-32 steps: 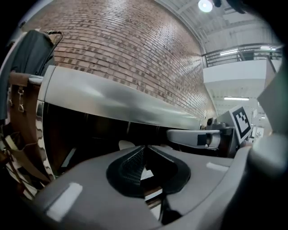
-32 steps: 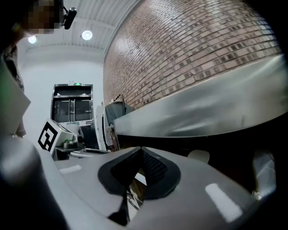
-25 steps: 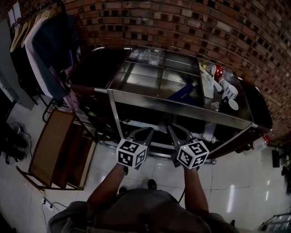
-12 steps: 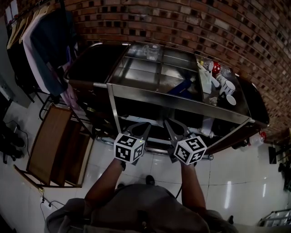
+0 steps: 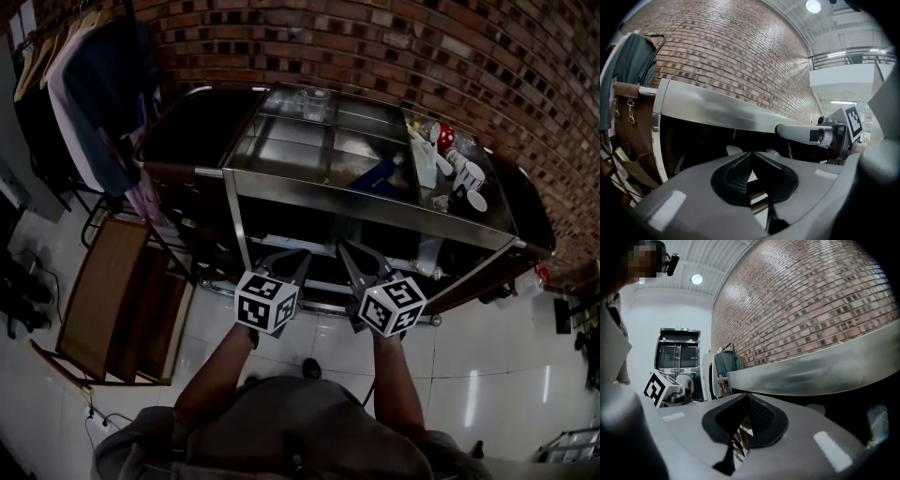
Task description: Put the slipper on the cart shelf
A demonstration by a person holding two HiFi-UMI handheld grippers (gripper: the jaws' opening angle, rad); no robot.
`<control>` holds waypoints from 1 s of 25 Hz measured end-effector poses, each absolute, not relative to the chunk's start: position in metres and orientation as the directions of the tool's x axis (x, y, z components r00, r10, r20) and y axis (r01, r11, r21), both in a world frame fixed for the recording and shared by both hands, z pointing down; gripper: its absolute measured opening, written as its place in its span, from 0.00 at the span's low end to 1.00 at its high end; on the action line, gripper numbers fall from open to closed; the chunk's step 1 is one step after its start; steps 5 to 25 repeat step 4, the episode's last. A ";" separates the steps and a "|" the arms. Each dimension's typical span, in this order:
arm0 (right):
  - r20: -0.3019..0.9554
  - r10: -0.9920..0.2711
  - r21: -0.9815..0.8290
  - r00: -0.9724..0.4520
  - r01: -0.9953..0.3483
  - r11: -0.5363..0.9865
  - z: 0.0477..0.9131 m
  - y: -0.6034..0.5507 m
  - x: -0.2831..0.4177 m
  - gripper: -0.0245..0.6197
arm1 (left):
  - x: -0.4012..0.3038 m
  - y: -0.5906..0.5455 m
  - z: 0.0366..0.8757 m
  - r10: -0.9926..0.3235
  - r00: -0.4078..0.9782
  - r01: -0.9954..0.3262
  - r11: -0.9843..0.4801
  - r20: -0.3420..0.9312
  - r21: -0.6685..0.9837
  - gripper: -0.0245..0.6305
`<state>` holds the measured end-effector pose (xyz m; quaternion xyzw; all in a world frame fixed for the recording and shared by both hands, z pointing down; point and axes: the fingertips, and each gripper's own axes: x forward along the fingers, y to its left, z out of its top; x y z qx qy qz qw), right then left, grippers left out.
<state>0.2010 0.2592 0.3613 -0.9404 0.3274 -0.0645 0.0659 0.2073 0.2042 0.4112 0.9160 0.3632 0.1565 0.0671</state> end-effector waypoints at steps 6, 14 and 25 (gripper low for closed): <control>0.076 -0.627 -0.166 0.775 -0.610 -0.775 0.360 0.258 0.198 0.04 | 0.205 0.203 0.409 0.686 0.689 0.644 -0.728 0.236 0.234 0.06; 0.076 -0.627 -0.166 0.775 -0.610 -0.775 0.360 0.258 0.198 0.04 | 0.205 0.203 0.409 0.686 0.689 0.644 -0.728 0.236 0.234 0.06; 0.076 -0.627 -0.166 0.775 -0.610 -0.775 0.360 0.258 0.198 0.04 | 0.205 0.203 0.409 0.686 0.689 0.644 -0.728 0.236 0.234 0.06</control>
